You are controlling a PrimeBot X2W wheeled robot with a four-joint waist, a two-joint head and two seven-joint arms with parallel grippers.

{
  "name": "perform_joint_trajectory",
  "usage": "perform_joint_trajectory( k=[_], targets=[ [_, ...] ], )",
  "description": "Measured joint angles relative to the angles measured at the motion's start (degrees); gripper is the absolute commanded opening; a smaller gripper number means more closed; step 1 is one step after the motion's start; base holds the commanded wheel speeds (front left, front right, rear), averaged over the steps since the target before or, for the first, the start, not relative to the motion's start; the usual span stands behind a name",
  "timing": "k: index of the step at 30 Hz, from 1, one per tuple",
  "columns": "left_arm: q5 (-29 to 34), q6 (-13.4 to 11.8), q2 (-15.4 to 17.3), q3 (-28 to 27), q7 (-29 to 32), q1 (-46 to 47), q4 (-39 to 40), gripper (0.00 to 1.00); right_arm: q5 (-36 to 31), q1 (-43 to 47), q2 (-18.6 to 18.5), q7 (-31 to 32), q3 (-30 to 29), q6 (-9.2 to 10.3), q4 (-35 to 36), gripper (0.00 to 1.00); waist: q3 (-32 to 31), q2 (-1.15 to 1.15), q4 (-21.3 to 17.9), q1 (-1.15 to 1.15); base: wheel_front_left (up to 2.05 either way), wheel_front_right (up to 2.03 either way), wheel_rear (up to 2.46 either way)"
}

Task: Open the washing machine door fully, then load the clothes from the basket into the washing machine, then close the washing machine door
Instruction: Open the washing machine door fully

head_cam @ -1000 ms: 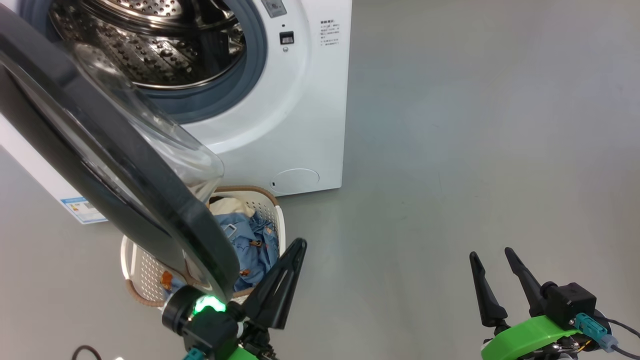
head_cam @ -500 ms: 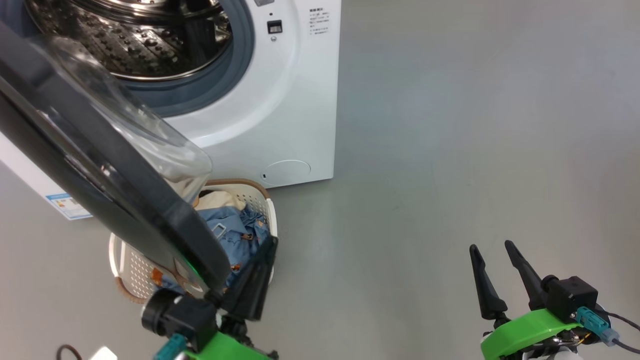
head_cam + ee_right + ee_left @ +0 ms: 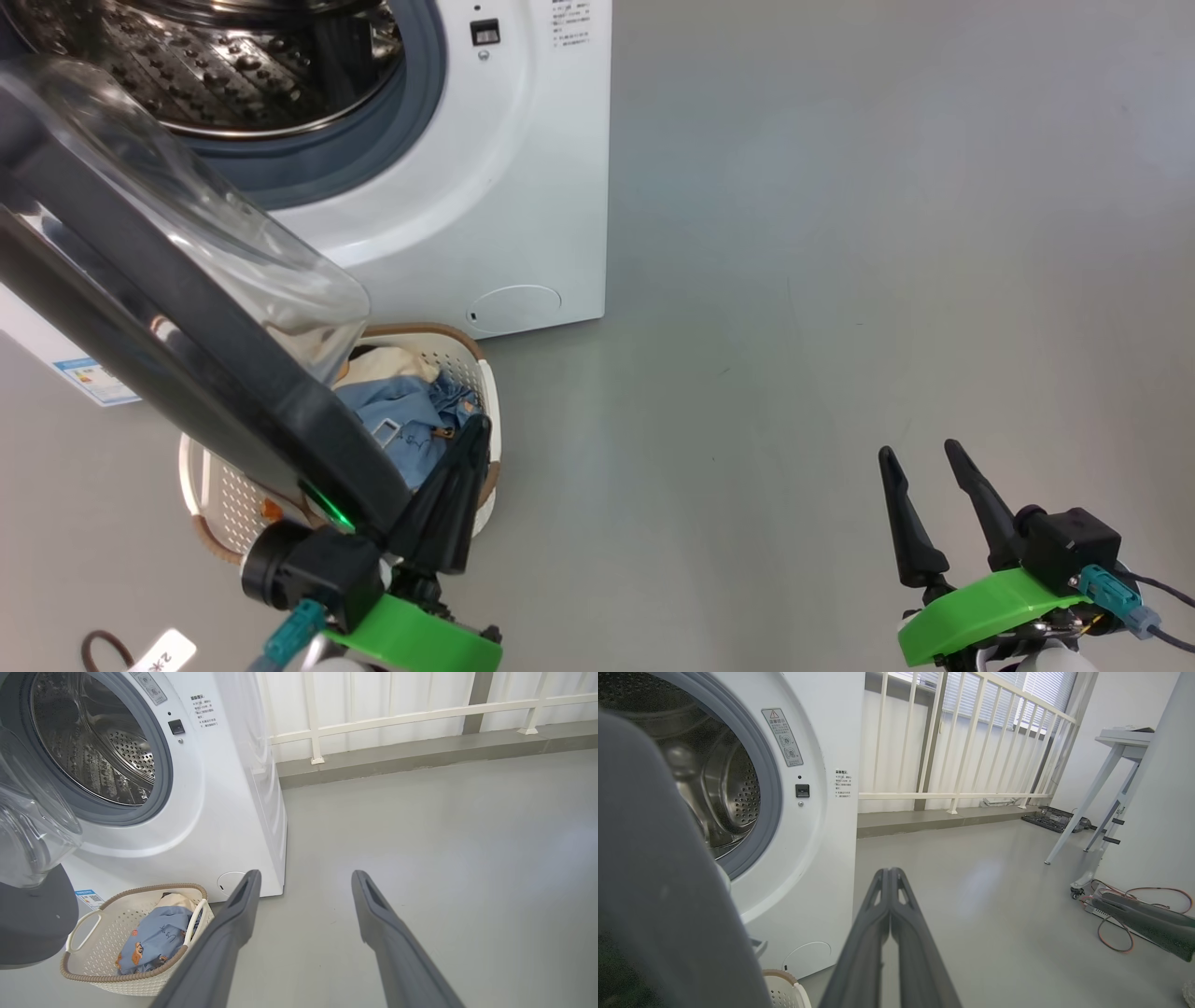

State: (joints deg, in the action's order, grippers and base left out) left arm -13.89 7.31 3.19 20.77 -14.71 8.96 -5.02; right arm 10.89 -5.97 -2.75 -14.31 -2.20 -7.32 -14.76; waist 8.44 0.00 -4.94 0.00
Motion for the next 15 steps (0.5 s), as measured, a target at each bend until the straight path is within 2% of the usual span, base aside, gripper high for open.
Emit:
perform_joint_trajectory(
  k=[15],
  targets=[
    [0.00,0.00,-0.22,-1.93,0.00,1.22,-0.51,0.00,0.22,-0.16,0.00,0.00,-0.16,0.00,-0.18,1.00,0.69,0.00,0.74,0.00,0.00,0.00,0.00]
  ],
)
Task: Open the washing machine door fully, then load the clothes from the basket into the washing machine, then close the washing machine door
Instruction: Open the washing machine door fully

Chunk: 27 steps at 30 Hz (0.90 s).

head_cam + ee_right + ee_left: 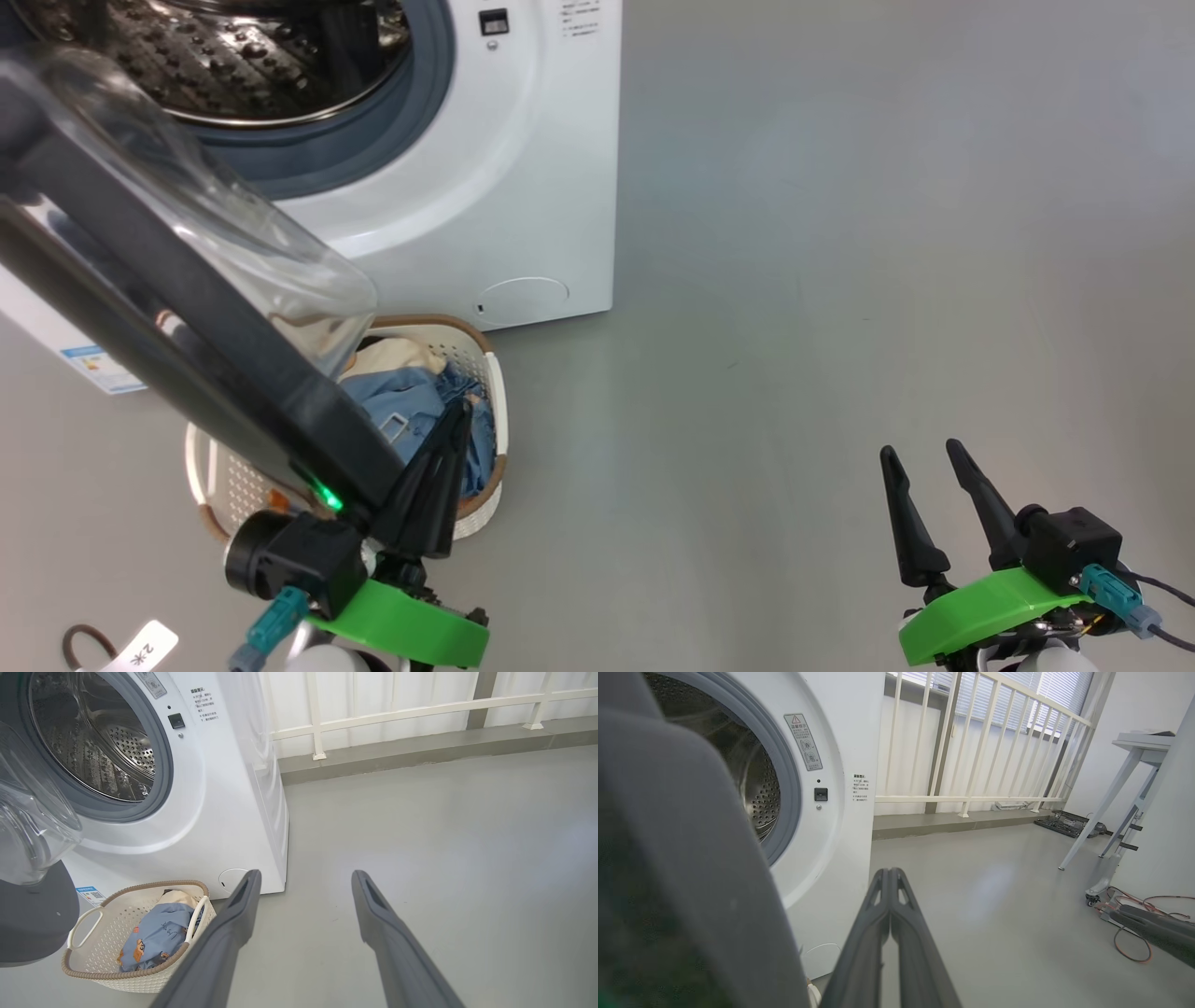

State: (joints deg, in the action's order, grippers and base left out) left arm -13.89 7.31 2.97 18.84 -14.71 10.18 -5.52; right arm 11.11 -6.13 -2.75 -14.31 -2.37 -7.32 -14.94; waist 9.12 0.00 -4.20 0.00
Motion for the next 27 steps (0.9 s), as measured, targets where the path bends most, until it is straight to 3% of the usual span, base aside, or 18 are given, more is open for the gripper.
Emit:
perform_joint_trajectory(
  k=[27],
  targets=[
    [0.04,0.93,-1.83,-3.28,-0.08,-4.77,0.91,0.00,0.12,0.03,-0.01,0.00,0.04,0.00,-0.59,1.00,-1.56,0.00,6.48,0.00,0.00,0.00,0.00]
  ],
)
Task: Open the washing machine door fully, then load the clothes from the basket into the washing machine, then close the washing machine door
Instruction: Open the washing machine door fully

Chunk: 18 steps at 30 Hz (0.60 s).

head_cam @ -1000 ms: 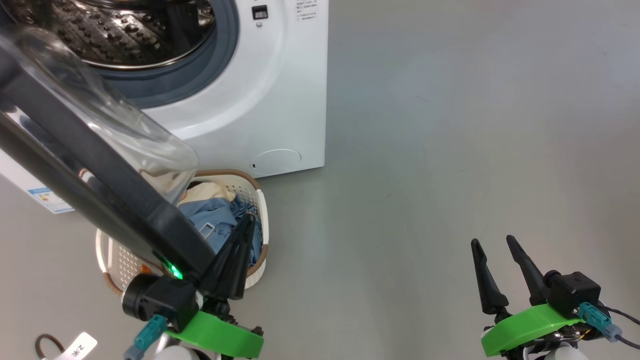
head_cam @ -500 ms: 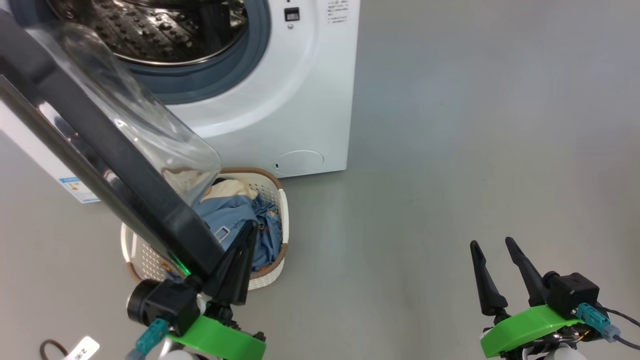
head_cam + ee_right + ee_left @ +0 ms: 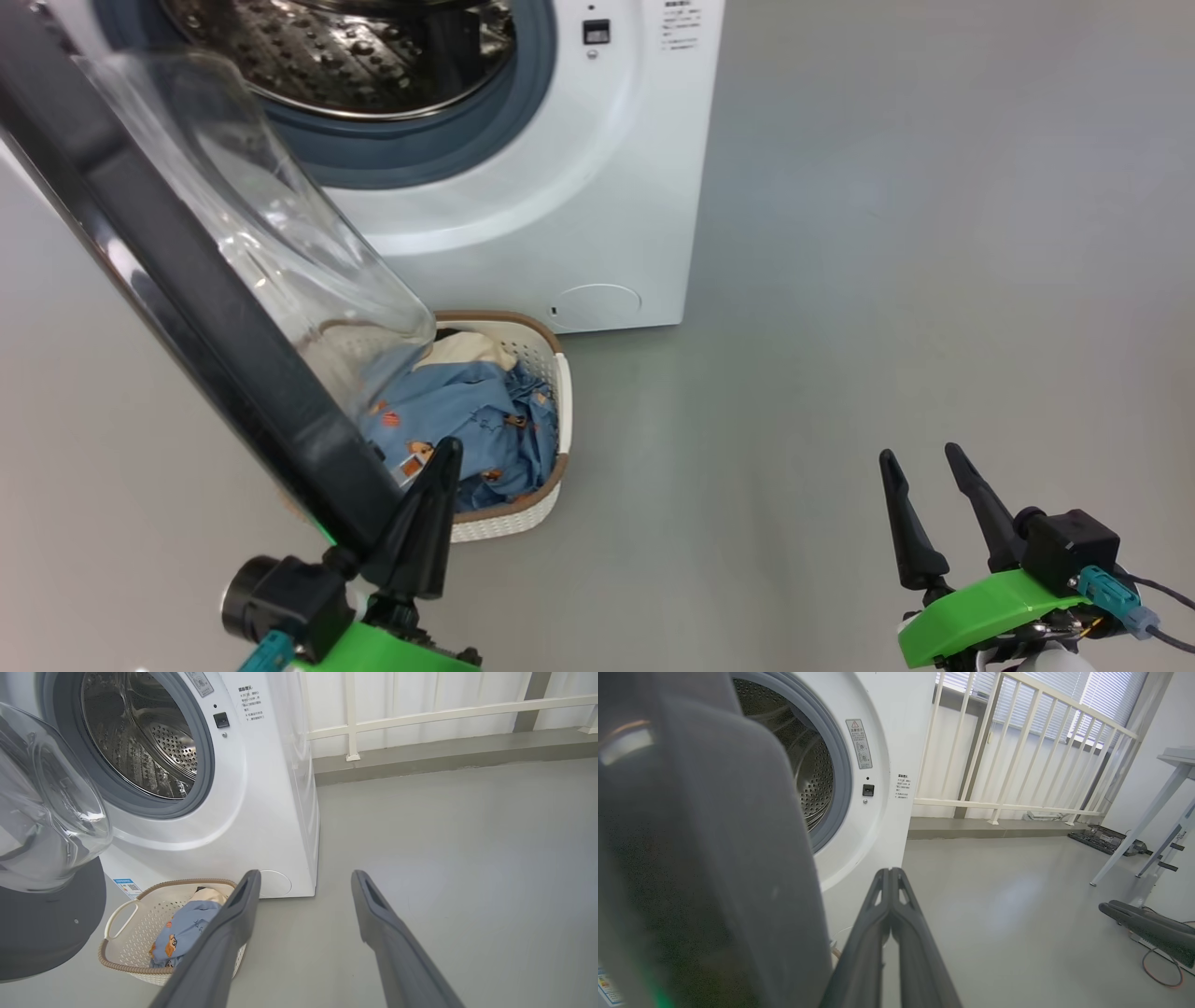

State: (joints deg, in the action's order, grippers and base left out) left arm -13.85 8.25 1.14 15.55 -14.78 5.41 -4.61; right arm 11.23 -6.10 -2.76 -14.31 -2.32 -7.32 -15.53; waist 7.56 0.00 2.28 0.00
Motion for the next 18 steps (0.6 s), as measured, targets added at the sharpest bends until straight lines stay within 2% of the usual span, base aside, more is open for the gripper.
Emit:
perform_joint_trajectory(
  k=[11,18],
  targets=[
    [-0.03,-1.11,0.20,-1.82,0.00,-3.11,1.26,0.00,0.02,0.04,0.00,0.00,0.01,0.00,-0.12,1.00,-0.83,0.00,3.34,0.00,0.00,0.00,0.00],
    [-0.47,-3.15,0.25,-3.81,0.01,-5.46,1.38,0.00,0.05,0.13,-0.01,0.00,-0.01,0.00,-0.20,1.00,-1.21,0.00,5.59,0.00,0.00,0.00,0.00]
  ],
)
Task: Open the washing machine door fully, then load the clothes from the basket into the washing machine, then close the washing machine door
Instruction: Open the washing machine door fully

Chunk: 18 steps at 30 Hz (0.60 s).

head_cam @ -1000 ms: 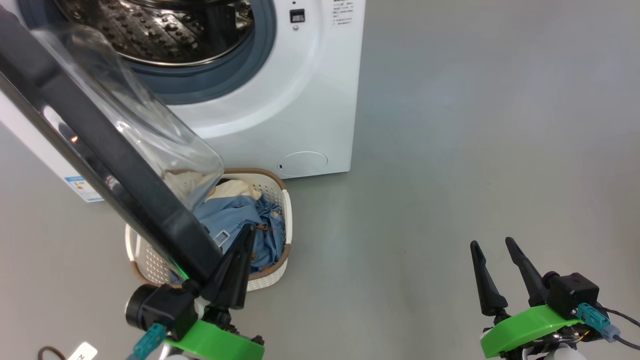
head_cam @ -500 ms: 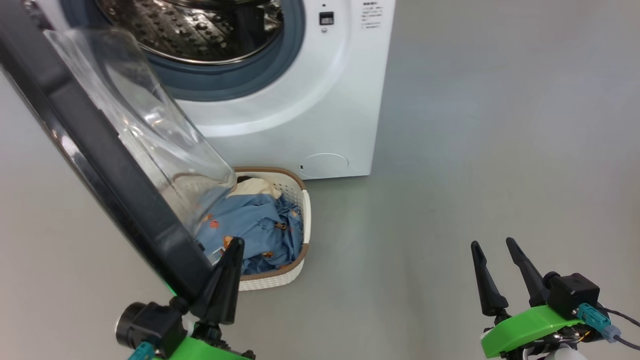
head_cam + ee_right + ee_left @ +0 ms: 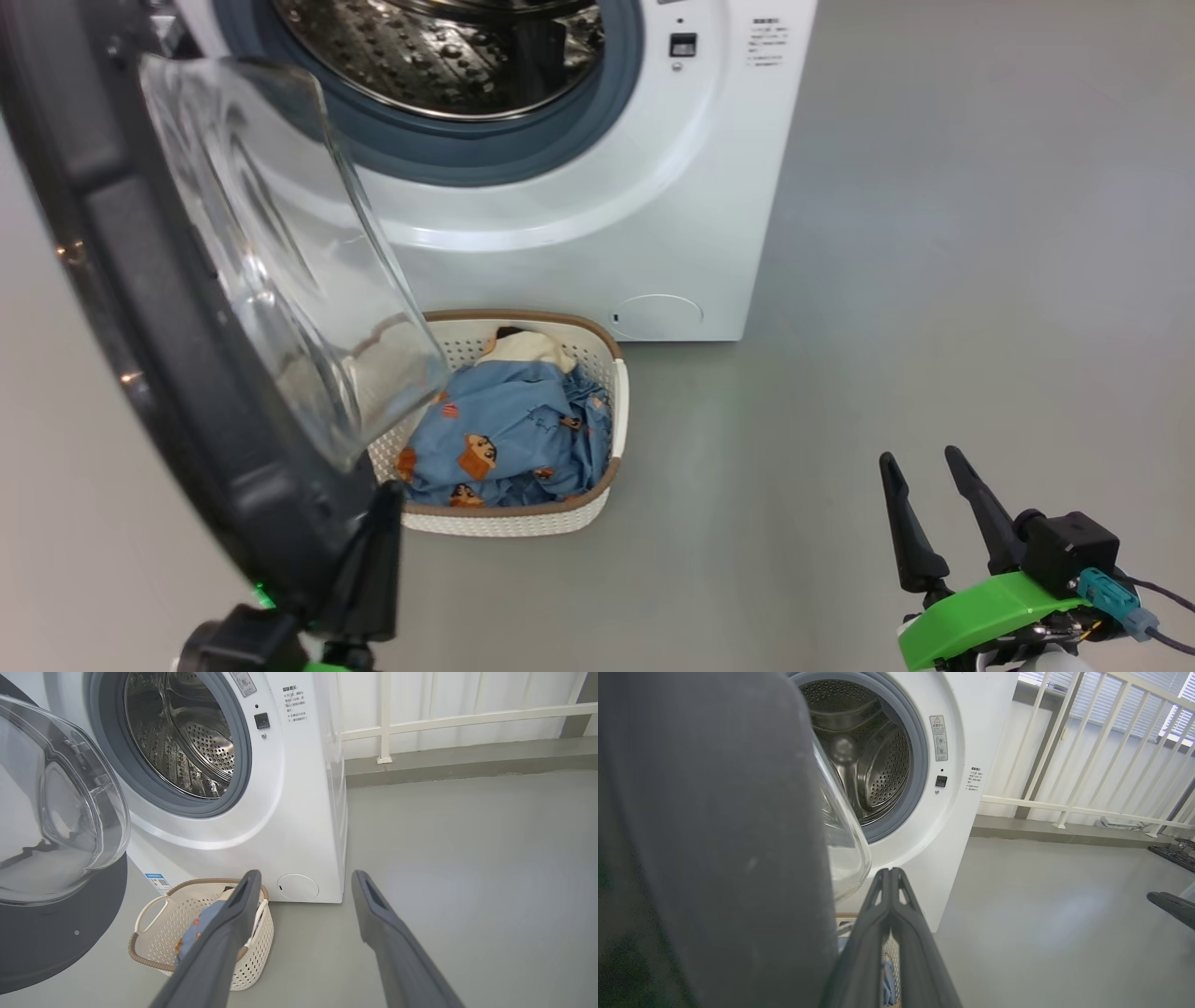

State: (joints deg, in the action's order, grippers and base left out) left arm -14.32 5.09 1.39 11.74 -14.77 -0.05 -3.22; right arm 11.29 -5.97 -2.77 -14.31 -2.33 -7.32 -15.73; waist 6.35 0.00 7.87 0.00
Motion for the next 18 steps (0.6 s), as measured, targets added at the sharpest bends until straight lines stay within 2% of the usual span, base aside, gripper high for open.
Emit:
perform_joint_trajectory(
  k=[4,15,18],
  targets=[
    [-0.27,-0.98,0.03,-1.98,0.01,-0.93,0.02,0.00,0.02,0.09,0.00,0.00,0.01,0.00,-0.09,1.00,-0.26,0.00,0.83,0.00,0.00,0.00,0.00],
    [-3.37,-7.05,0.35,-10.07,0.08,-3.51,1.77,0.00,0.03,0.13,0.00,0.00,0.16,0.00,-0.55,1.00,-1.32,0.00,2.61,0.00,0.00,0.00,0.00],
    [-4.53,-8.00,0.32,-12.05,0.08,-4.27,2.16,0.00,0.03,0.14,0.00,0.00,0.23,0.00,-0.63,1.00,-1.46,0.00,2.59,0.00,0.00,0.00,0.00]
  ],
)
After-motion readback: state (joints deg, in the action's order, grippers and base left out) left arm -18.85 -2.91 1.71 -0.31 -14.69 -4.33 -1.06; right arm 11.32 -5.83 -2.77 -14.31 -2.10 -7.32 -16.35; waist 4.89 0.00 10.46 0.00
